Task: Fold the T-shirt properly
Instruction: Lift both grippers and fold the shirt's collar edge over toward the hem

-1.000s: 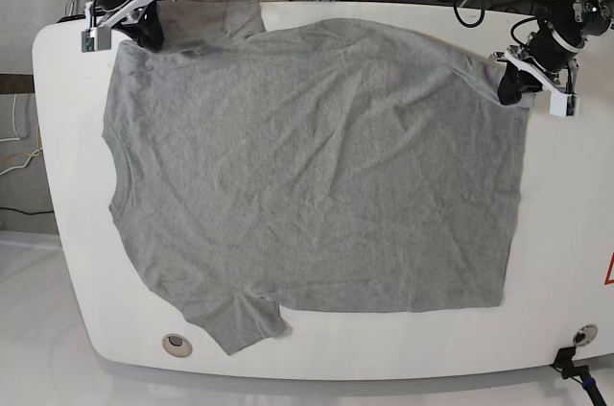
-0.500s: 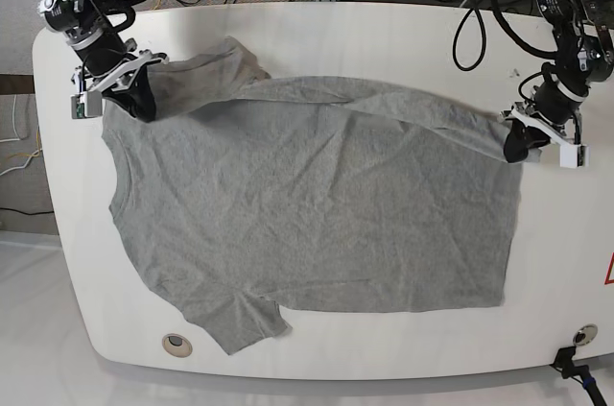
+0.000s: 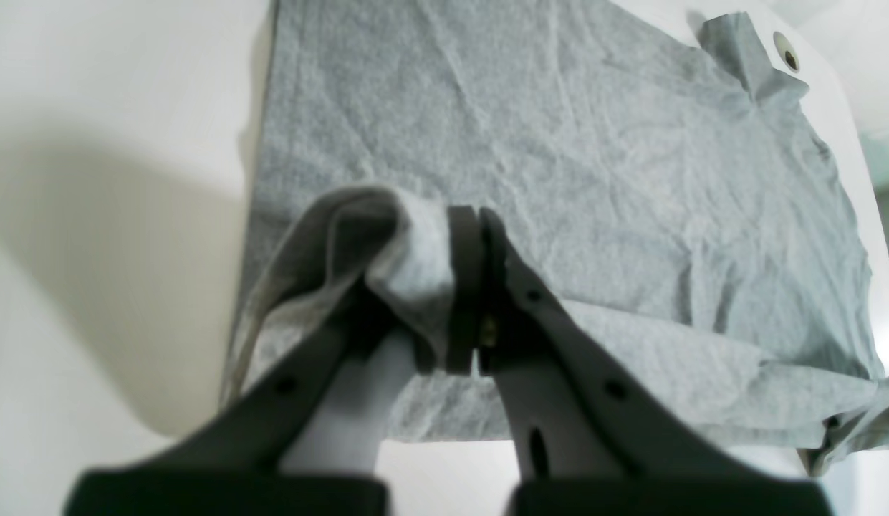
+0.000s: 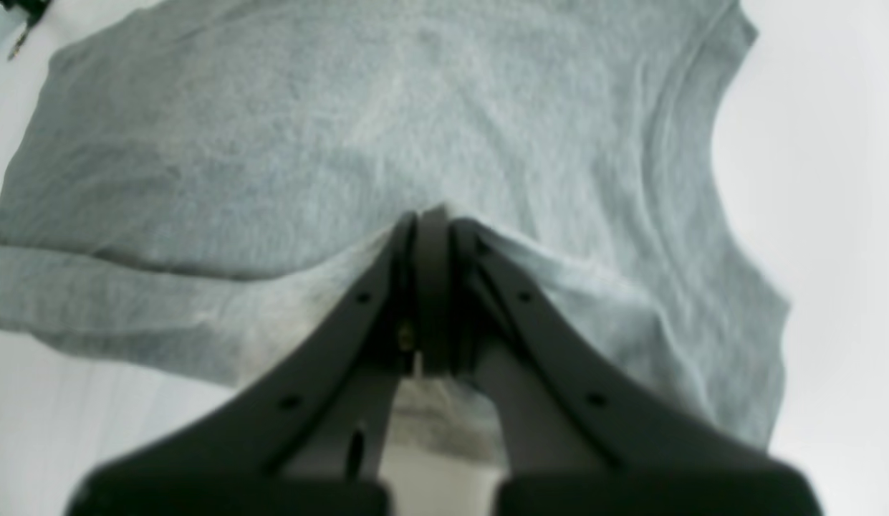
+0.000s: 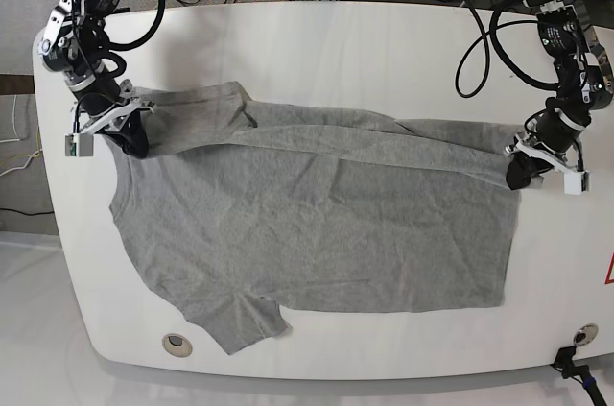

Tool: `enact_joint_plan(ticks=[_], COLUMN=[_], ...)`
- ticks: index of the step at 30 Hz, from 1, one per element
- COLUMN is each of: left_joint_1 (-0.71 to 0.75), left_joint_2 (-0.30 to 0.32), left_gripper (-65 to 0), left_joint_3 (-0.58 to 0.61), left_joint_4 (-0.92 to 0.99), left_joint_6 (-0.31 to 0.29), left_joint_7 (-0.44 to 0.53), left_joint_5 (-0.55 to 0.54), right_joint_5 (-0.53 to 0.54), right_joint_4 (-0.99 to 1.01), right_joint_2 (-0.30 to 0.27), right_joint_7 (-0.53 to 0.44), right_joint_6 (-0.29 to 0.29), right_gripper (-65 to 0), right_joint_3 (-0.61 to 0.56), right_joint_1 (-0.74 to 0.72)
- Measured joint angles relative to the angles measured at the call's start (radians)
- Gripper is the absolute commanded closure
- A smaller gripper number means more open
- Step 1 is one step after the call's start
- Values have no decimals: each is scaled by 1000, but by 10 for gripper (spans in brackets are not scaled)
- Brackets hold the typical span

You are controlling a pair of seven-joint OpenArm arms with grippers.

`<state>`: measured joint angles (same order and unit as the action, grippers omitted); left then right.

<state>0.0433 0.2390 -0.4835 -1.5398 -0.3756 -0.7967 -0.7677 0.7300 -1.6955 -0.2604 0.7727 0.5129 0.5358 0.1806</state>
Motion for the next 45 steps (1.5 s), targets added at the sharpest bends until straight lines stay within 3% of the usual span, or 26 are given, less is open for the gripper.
enact_joint_plan(ticks=[12,17,21,26,33,34,35,38,40,42,45], left_joint_1=[-47,-46,-81,-127,-141,-140,-140,-141,-140,-141,-140], left_joint_2=[0,4,14,11,11,11,11,12,13,13,14], left_gripper=[0,0,0,0,0,0,-12,-305,-417,-449,-449], left_joint_3=[-2,-2,-2,-1,-1,-1,-1,-1,-1,-1,-1], left_joint_4=[70,79,91,153,164,164,164,164,164,164,163], left_joint_6=[0,0,-2,-3,-7,-7,-7,-6,-3,-3,-4], left_joint_7=[4,48,65,61,62,62,62,64,69,67,68], left_joint_5=[3,3,3,101,120,121,120,124,166,235,339], right_joint_5=[1,-106,-117,-121,-190,-208,-218,-277,-314,-356,-427], right_joint_4=[176,193,195,294,319,319,318,319,319,317,267], right_joint_2=[-25,-33,-33,-38,-33,-33,-33,-33,-33,-35,-38], right_joint_7=[-2,7,-3,-5,-42,-44,-45,-51,-54,-55,-53], right_joint_6=[-4,1,1,1,1,1,0,-3,-7,-7,-4], right_gripper=[0,0,0,0,0,-19,-80,-268,-390,-480,-502], right_joint_3=[-39,-101,-105,-105,-105,-105,-105,-105,-101,-100,-99], right_joint_1=[-193,-246,-276,-314,-311,-313,-313,-314,-321,-327,-313])
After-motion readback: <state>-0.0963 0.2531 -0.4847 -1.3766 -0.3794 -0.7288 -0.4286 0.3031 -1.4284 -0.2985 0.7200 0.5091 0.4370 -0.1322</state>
